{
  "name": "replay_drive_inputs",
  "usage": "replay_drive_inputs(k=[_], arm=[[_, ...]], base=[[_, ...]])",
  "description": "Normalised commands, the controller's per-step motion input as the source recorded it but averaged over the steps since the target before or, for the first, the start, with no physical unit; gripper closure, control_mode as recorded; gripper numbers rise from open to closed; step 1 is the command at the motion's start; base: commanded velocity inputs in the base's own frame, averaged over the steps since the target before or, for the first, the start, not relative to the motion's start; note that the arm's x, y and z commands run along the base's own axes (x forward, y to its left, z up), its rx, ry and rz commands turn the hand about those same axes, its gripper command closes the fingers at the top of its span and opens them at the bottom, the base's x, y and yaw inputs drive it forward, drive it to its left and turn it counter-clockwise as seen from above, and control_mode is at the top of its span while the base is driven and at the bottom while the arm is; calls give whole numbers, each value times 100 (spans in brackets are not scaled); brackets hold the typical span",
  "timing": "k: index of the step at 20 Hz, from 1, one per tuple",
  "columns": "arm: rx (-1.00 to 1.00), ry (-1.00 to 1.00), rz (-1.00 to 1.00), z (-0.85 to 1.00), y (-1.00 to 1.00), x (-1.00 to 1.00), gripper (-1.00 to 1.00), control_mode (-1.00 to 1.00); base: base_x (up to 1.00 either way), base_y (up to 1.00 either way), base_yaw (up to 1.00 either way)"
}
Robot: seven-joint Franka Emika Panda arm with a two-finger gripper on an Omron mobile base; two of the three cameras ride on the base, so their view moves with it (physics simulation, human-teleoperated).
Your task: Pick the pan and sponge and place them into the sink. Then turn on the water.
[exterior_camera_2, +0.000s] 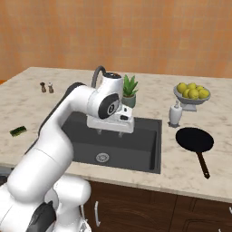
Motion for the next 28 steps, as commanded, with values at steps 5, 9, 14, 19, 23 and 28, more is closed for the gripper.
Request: replay_drive_inputs(k=[5,9,14,19,23,28], arm=[[0,13,0,-36,-100,20,-100,-100],[0,14,0,-30,-84,22,-100,-100],[1,6,1,-23,-77,29,-100,-100],[7,0,6,-18,-70,28,-100,-100],[9,0,6,-16,-61,20,-100,-100],[5,-7,5,-12,-37,4,-100,-100]], base=[[0,0,0],[0,0,0],[0,0,0],[0,0,0],[0,0,0],[0,0,0]])
